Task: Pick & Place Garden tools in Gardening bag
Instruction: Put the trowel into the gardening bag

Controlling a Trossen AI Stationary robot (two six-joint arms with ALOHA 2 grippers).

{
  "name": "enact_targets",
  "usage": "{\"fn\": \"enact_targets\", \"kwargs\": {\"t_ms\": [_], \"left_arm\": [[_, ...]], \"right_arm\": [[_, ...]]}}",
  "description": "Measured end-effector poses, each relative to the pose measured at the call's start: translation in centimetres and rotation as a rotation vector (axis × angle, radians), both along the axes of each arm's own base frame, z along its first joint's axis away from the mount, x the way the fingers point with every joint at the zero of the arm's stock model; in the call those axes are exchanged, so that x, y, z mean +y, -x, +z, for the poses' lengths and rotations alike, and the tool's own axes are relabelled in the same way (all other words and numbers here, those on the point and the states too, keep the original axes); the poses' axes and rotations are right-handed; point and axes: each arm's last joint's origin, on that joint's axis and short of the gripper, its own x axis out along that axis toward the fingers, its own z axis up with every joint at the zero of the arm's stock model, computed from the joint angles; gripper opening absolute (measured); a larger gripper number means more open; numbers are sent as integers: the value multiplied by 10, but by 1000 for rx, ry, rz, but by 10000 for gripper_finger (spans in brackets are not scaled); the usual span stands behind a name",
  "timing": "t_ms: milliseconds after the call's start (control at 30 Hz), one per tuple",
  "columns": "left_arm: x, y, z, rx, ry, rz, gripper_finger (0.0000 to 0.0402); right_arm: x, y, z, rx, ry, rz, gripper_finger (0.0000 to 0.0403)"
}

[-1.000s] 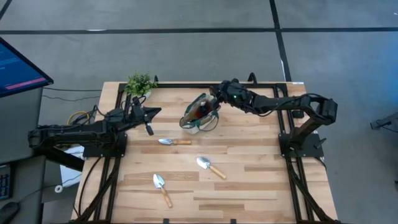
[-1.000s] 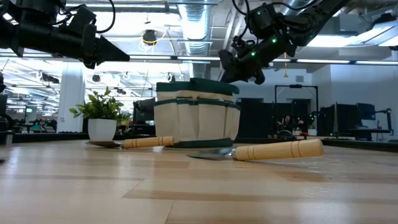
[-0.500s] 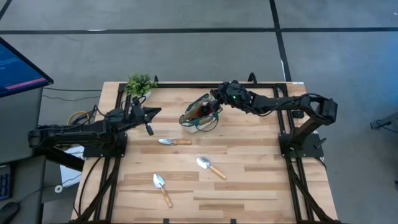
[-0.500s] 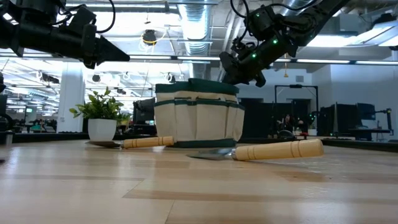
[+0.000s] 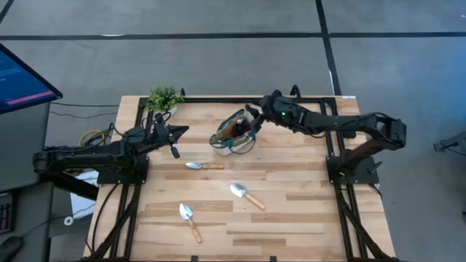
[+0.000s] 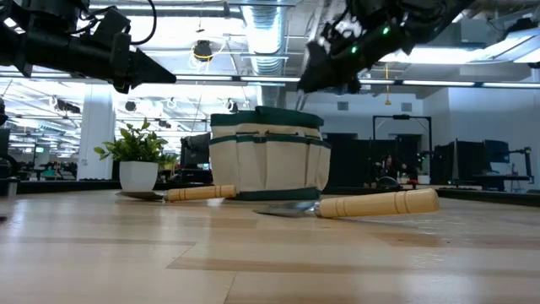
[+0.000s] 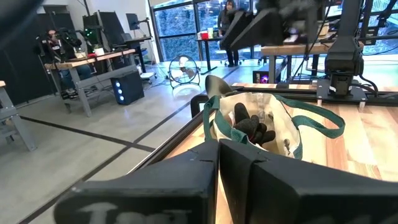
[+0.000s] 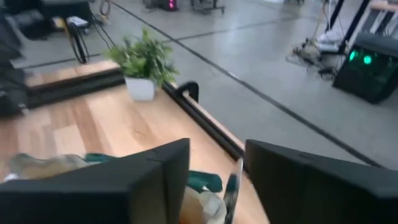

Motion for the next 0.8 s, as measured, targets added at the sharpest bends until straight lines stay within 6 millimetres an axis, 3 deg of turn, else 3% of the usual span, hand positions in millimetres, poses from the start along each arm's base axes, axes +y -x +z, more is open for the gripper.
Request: {"fn": "enact_targets", "kwargs": {"t_ms": [133,300,433,667,800], "left_arm": [[0,0,0,0,0,0,2],[0,0,0,0,0,0,2],[0,0,0,0,0,0,2],[0,0,0,0,0,0,2],[0,0,0,0,0,0,2]], "right_arm": [[13,15,19,28,51,43,191],[32,39,30,154,72,108,187],[45,54,30,193,23,125,141],[66,68,13,189,19,196,17],[75,68,5,159,-28,214,14]]}}
